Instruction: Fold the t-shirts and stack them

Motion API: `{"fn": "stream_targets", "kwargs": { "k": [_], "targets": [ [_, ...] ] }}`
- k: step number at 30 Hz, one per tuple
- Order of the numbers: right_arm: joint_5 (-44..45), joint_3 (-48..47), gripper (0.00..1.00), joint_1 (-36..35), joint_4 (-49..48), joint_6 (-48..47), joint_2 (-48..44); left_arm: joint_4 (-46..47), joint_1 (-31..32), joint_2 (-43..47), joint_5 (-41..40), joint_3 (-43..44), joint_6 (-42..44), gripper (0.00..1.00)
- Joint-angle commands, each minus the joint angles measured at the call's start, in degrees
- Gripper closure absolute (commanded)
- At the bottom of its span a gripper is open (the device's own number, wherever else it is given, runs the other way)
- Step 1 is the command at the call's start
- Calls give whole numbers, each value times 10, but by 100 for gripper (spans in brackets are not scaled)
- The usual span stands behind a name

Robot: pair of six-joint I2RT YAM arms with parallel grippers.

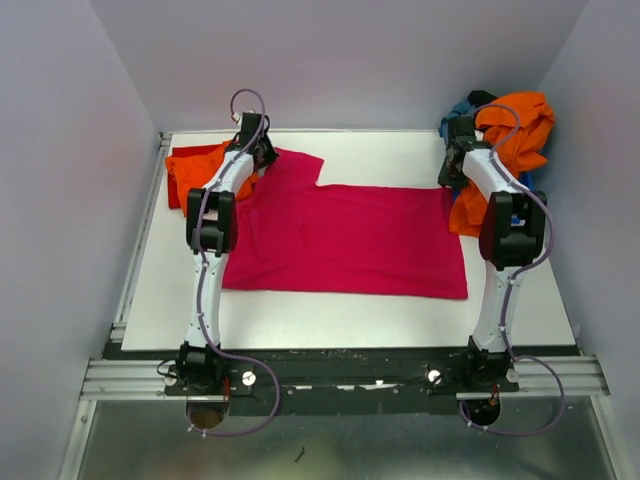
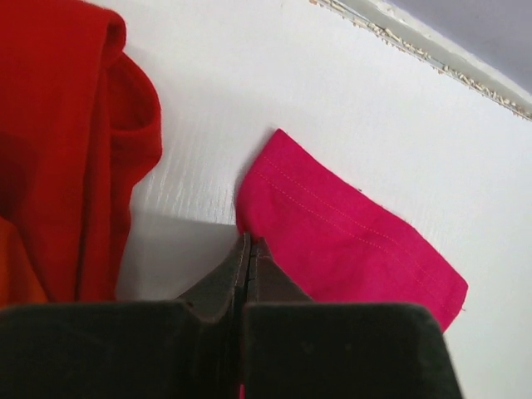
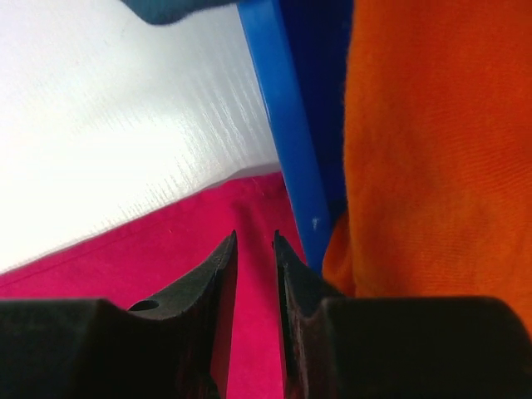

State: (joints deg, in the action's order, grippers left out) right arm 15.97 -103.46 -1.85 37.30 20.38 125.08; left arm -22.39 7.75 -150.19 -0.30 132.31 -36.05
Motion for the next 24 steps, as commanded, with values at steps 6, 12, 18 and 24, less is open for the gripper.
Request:
{"fn": "stream_targets", "kwargs": {
  "k": [6, 12, 18, 24],
  "targets": [
    [2, -67, 67, 11, 44, -13, 39, 117, 3, 126, 32, -170, 19, 100],
    [-2, -106, 68, 12, 76, -17, 76, 150, 3, 185, 7, -219, 48, 100],
    [-10, -154, 63, 11, 106, -28, 109, 160, 3, 202, 2, -223, 52, 100],
    [37, -191, 63, 8, 140, -35, 141, 160, 2, 212, -1, -230, 58, 100]
  ]
}}
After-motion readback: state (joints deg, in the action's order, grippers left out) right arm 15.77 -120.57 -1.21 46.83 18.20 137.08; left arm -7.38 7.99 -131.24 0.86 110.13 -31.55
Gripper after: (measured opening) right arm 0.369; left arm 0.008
